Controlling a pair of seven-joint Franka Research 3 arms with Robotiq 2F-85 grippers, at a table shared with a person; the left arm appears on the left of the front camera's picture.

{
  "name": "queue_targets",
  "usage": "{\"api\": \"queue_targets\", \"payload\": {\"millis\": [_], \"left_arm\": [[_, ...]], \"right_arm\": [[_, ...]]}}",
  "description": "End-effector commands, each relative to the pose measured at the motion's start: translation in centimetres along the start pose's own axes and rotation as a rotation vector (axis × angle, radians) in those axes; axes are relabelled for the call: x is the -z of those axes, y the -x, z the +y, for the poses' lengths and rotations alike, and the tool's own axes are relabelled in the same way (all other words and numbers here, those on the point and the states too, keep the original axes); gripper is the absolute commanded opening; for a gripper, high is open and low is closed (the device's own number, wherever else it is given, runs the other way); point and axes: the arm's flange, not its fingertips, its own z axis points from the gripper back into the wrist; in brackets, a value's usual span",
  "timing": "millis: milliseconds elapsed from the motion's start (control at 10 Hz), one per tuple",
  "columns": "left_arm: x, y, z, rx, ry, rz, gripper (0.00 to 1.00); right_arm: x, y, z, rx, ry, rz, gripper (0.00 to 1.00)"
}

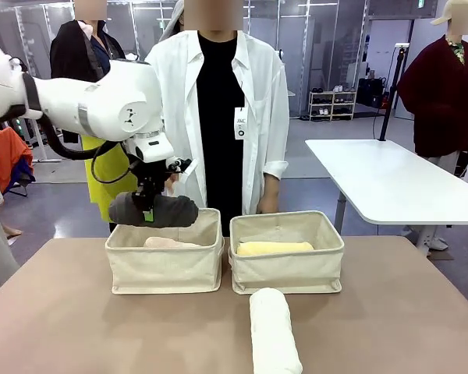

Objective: Divide the towels into two baskets.
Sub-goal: Pick up one hotel-folded towel from the bottom of the table and place it in the Fabric basket indicated by the person.

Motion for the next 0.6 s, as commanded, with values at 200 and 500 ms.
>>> {"api": "queue_targets", "payload": {"millis": [200,500], "left_arm": [[2.7,-0.6,4.0,-0.033,0.073,0.038,0.62],[3.1,-0.6,3.8,-0.052,0.076,0.028,1.0]], "right_arm": [[0.3,0.1,0.4,0.007,0.012,-0.003,0.95],[0.3,0.1,0.4,0.007,0.012,-0.003,0.95]]}}
